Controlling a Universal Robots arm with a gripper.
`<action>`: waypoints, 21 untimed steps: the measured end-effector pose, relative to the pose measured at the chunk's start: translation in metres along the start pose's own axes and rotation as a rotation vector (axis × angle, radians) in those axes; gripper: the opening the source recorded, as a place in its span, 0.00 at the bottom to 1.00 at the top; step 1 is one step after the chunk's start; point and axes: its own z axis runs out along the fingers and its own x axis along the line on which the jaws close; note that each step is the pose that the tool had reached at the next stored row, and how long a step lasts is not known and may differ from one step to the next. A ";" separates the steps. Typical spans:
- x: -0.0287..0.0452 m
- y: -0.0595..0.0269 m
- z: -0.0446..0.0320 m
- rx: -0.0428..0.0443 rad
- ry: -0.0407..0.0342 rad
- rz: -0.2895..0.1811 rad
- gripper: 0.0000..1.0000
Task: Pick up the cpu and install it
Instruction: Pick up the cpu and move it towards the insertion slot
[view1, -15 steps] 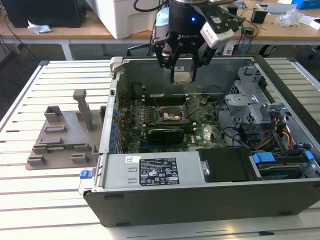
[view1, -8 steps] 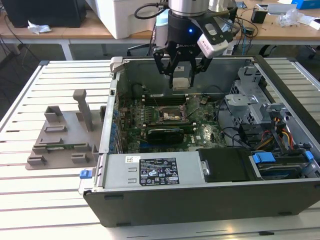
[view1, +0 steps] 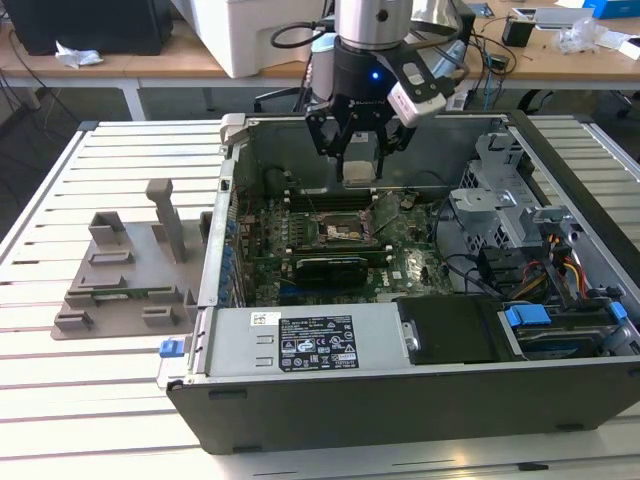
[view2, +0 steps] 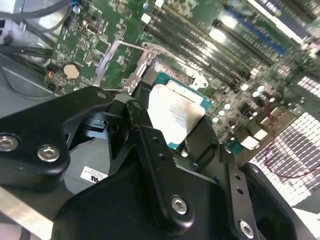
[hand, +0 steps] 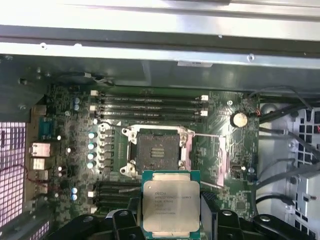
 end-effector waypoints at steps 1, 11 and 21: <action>0.0000 0.0015 0.0013 0.0000 0.0000 0.000 0.55; -0.0002 0.0122 0.0177 0.0002 0.0001 0.000 0.55; 0.0009 0.0159 0.0296 0.0037 0.0002 0.000 0.55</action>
